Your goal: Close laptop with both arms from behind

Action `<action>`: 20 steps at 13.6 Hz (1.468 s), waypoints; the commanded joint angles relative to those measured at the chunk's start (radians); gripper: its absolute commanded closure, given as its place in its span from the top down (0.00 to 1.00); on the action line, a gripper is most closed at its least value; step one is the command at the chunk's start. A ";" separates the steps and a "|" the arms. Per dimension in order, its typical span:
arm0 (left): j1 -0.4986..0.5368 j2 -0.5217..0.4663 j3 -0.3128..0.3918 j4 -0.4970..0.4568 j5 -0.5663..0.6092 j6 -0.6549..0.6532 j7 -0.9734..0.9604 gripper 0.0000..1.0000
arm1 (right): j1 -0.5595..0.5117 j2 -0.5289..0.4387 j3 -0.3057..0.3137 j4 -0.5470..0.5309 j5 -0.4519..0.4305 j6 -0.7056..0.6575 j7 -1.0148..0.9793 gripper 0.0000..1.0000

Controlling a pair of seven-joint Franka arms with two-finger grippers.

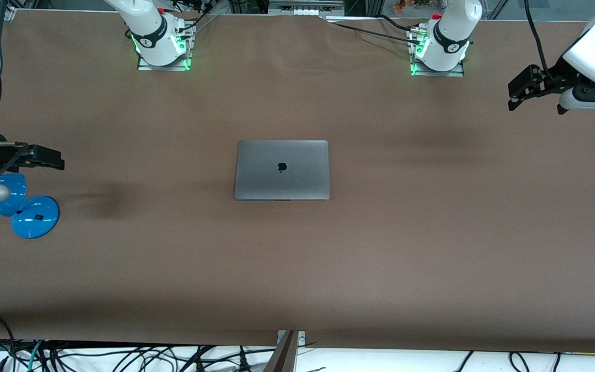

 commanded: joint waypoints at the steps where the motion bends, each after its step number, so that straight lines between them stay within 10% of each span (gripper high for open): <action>1: -0.088 0.024 0.100 0.064 0.004 -0.038 0.023 1.00 | -0.004 -0.055 0.023 -0.042 -0.017 -0.018 -0.008 1.00; 20: -0.096 0.121 0.115 0.141 0.005 -0.045 0.013 1.00 | -0.007 -0.073 0.035 -0.047 -0.020 -0.059 -0.010 1.00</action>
